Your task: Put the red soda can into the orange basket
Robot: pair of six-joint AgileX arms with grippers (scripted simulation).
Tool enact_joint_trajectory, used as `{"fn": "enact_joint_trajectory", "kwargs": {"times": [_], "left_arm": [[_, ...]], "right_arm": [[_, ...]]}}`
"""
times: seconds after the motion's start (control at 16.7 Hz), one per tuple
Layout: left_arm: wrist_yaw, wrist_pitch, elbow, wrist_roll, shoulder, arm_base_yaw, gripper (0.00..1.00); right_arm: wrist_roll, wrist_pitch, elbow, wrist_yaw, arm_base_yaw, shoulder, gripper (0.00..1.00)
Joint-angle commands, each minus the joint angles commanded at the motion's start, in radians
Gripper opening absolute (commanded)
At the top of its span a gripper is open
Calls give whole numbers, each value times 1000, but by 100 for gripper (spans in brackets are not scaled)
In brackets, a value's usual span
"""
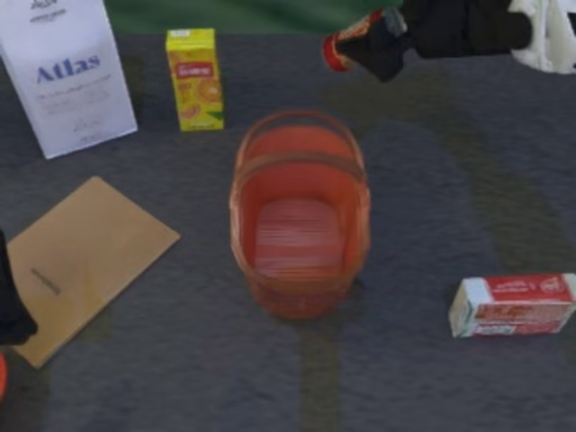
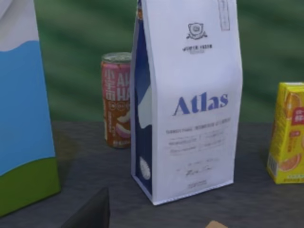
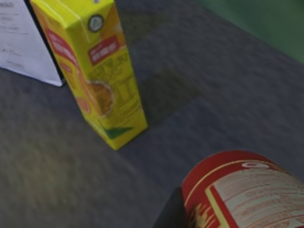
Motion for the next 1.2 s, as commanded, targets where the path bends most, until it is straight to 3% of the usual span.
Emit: {"fn": "enact_joint_trajectory", "kwargs": {"times": [0.36,0.6,0.78,1.2], "left_arm": [[0,0,0,0,0,0,100],[0,0,0,0,0,0,100],[0,0,0,0,0,0,100],[0,0,0,0,0,0,100]], "right_arm": [[172,554,-264,-298,50,-153,0],[246,770,-388,-424,73,-215,0],[265,820,-422,-456,79,-230,0],[265,859,-431,-455,74,-192,0]]}}
